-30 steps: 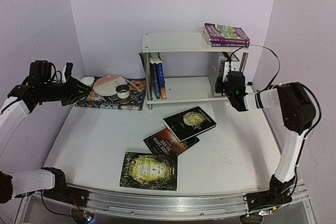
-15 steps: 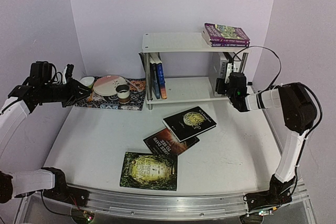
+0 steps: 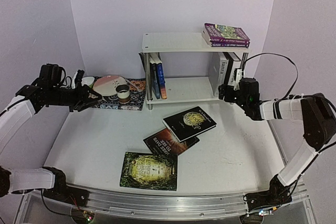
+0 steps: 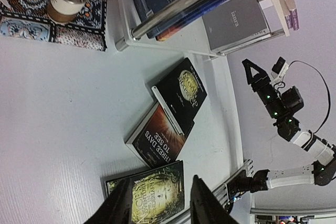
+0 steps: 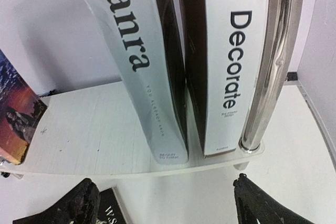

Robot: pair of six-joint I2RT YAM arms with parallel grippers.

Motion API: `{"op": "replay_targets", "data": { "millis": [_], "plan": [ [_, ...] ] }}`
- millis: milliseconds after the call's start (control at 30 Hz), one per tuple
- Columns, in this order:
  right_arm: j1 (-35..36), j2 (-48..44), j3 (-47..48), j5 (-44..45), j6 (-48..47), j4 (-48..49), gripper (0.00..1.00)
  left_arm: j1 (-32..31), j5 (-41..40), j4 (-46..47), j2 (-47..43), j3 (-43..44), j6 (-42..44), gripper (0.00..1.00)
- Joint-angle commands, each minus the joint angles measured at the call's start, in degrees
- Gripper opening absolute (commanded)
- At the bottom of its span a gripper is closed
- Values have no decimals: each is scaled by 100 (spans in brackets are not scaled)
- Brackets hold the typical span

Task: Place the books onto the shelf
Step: Place the book on the shelf, then pick up the book from the book pile.

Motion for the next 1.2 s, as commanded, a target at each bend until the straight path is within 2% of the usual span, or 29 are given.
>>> {"op": "replay_targets", "data": {
  "millis": [0, 100, 167, 333, 367, 433, 467, 600, 700, 833, 933, 1000, 1167],
  "plan": [
    [-11, -730, 10, -663, 458, -1195, 93, -427, 33, 257, 158, -152, 5, 43],
    [-11, -1098, 128, -1173, 740, -2571, 96, -695, 19, 370, 234, -279, 90, 52],
    [-11, -1322, 5, -1536, 938, -3148, 98, -797, 26, 394, 282, -357, 180, 58],
    [-12, -1701, -447, -2469, 1495, -4177, 98, -914, 294, 556, 560, -600, 300, 82],
    [-8, -1700, -522, -2732, 1656, -4280, 98, -989, 364, 632, 648, -618, 320, 91],
    [0, -1669, -661, -3167, 2113, -4334, 98, -1155, 369, 786, 827, -637, 327, 99],
    [12, -1652, -734, -3280, 2375, -4303, 98, -1269, 340, 894, 903, -643, 305, 99],
    [160, -1605, -1033, -3554, 3428, -3632, 98, -1576, 217, 1442, 1209, -635, 152, 99],
    [290, -1504, -1235, -3349, 4199, -2947, 98, -1705, 143, 1653, 1434, -552, 57, 99],
    [400, -1138, -1656, -3082, 5220, -1508, 96, -1775, 142, 1702, 1619, -370, -4, 98],
    [521, -646, -1826, -2953, 5803, -431, 92, -1780, 68, 1700, 1568, -301, -1, 98],
    [622, -304, -1802, -2898, 6004, -62, 89, -1780, 1, 1701, 1510, -292, 24, 98],
    [830, 464, -1746, -2683, 6325, 781, 72, -1780, -156, 1675, 1461, -323, 4, 97]
  ]
}}
